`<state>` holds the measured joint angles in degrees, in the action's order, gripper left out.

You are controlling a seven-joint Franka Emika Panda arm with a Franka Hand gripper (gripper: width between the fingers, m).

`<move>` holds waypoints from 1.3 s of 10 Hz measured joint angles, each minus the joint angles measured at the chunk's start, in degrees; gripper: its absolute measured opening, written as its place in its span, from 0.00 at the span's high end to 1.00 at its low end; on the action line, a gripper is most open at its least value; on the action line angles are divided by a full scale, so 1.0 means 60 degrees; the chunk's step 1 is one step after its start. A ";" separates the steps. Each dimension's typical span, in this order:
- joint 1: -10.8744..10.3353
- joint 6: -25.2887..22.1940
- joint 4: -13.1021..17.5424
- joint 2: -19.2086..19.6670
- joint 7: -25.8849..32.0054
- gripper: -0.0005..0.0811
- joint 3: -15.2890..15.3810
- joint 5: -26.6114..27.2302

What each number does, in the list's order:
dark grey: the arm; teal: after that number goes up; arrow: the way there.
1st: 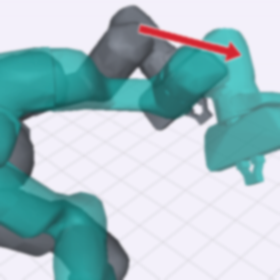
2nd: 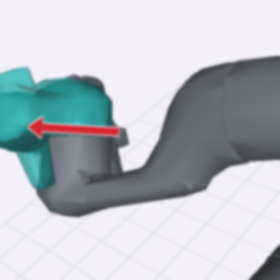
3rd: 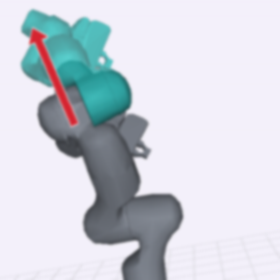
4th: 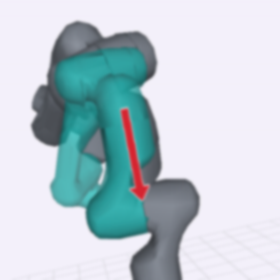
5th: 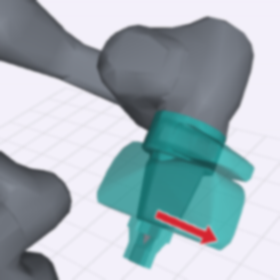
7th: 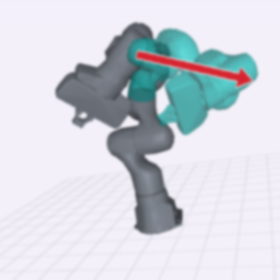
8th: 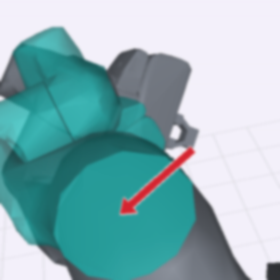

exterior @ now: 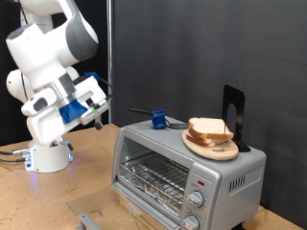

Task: Make a piece of toast with the oven

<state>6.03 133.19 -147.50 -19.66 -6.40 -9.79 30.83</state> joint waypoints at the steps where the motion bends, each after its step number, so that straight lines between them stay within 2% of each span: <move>1: -0.0004 0.0022 0.0002 0.0066 0.0064 0.00 -0.0005 0.0044; 3: -0.0251 0.0281 0.0069 0.0054 0.0691 0.00 -0.0008 0.1033; 5: -0.0709 -0.0041 0.0339 -0.0191 0.1058 0.00 0.0138 0.1438; 8: -0.1059 -0.0907 0.0638 -0.0624 0.1425 0.00 0.0802 0.0154; 10: -0.1077 -0.1152 0.0738 -0.0877 0.0863 0.00 0.1356 -0.0356; 11: -0.1077 -0.1144 0.0720 -0.0863 0.0889 0.00 0.1324 -0.0296; 13: -0.1285 -0.1317 0.0872 -0.0876 0.1955 0.00 0.1224 0.0076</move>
<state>-1.68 125.28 -142.27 -24.91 5.33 -2.45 31.29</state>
